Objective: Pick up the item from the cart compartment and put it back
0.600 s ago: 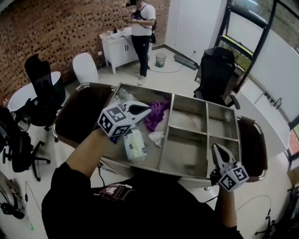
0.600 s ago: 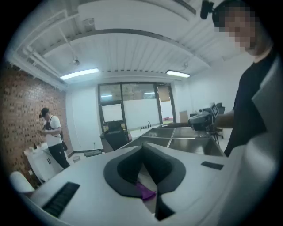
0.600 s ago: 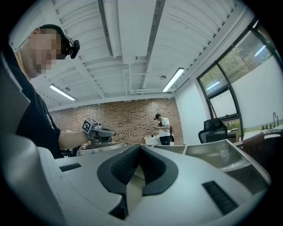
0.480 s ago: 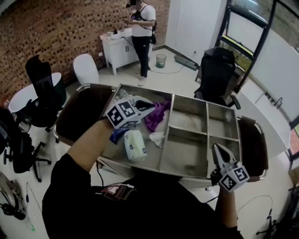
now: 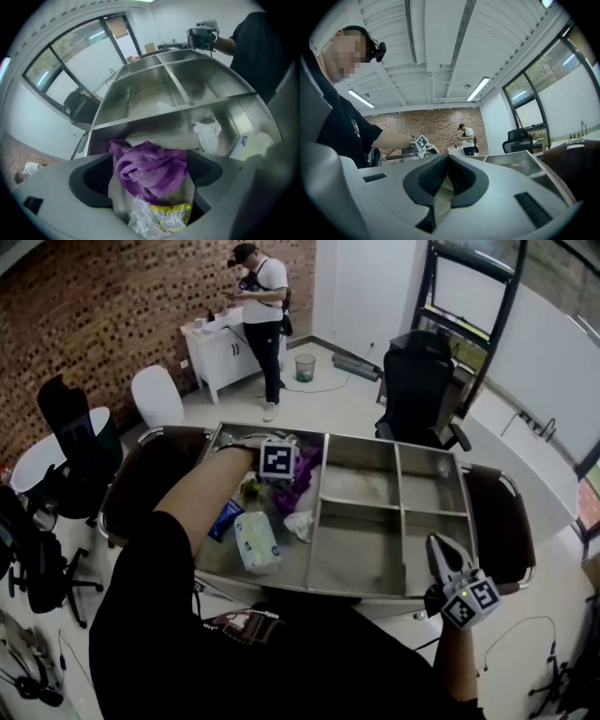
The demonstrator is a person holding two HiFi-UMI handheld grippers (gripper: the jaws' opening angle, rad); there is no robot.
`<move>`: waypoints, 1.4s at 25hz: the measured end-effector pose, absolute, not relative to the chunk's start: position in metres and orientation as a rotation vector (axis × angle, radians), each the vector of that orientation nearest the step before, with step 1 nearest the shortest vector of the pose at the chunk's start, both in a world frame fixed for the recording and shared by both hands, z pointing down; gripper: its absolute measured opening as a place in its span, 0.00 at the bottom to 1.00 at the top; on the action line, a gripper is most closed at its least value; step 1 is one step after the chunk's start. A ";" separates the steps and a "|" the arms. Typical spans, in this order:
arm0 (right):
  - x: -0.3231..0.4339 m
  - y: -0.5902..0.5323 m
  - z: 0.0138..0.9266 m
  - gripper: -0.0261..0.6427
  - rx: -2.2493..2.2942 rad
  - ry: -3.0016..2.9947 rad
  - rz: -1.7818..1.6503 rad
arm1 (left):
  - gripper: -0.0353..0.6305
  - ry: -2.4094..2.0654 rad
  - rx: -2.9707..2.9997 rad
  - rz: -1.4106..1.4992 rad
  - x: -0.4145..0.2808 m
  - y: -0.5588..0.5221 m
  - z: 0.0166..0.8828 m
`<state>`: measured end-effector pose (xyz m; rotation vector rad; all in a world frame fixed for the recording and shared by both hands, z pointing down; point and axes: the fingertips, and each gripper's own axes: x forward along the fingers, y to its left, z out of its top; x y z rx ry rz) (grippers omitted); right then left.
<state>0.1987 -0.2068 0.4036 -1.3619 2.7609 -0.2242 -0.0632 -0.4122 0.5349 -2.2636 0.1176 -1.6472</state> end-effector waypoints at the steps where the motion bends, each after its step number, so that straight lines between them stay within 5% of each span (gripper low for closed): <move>1: 0.203 -0.205 0.405 0.03 -1.375 2.752 -0.227 | 0.78 0.095 -2.226 -1.692 -0.064 -0.418 0.542; 15: 0.234 -0.176 0.416 0.03 -1.537 2.655 -0.286 | 0.76 -0.095 -2.270 -1.972 -0.073 -0.443 0.598; 24: 0.236 -0.174 0.415 0.03 -1.542 2.657 -0.281 | 0.61 -0.172 -2.310 -2.025 -0.073 -0.430 0.600; 31: 0.230 -0.176 0.413 0.03 -1.504 2.672 -0.274 | 0.27 -0.101 -2.395 -1.906 -0.066 -0.420 0.593; 35: 0.224 -0.182 0.410 0.03 -1.459 2.696 -0.259 | 0.24 0.160 -2.526 -1.700 -0.066 -0.419 0.569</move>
